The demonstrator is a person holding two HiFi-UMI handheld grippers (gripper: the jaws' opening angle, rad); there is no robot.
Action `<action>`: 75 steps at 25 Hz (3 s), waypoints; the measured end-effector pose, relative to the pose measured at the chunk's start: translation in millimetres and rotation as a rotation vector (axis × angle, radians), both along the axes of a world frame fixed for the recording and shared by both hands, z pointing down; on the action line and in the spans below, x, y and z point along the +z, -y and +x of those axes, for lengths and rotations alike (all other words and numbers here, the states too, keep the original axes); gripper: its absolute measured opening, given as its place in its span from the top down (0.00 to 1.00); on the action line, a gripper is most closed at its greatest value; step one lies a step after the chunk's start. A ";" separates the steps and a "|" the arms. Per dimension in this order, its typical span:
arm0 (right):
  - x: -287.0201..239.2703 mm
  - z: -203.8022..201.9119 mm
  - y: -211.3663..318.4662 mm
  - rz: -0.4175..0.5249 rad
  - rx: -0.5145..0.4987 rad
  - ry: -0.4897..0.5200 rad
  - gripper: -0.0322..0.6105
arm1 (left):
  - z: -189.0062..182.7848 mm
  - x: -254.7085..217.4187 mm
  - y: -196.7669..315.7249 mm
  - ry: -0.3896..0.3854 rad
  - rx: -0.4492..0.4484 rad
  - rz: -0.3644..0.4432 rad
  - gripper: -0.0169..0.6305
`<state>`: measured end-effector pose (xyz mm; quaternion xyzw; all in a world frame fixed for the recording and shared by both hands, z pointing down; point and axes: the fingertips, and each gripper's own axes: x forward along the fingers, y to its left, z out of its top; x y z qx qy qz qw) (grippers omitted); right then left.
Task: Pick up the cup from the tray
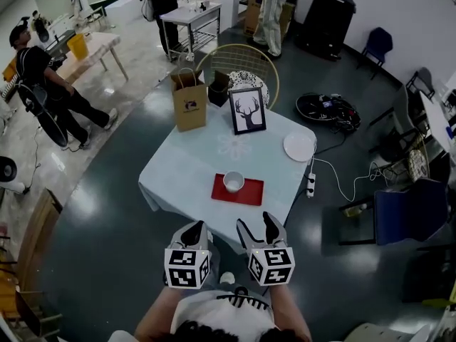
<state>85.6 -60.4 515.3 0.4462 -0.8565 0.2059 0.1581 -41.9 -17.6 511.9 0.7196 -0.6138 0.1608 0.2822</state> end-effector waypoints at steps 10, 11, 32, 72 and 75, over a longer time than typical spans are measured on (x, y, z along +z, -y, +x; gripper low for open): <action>34.1 -44.6 67.7 -0.050 -0.027 -0.074 0.39 | -29.0 20.6 65.0 -0.010 0.012 -0.041 0.97; 37.5 -49.1 73.4 -0.048 -0.036 -0.091 0.38 | -31.7 23.7 69.9 -0.010 0.010 -0.046 0.97; 122.2 -79.8 139.2 -0.165 -0.029 -0.260 0.32 | -58.0 81.3 135.9 -0.024 0.071 -0.152 0.97; 130.8 -74.9 214.6 -0.198 0.116 -0.277 0.34 | -69.9 113.0 183.1 -0.036 0.266 -0.260 0.97; 137.7 -70.7 225.4 -0.203 0.135 -0.279 0.34 | -73.8 114.4 185.6 -0.026 0.269 -0.258 0.97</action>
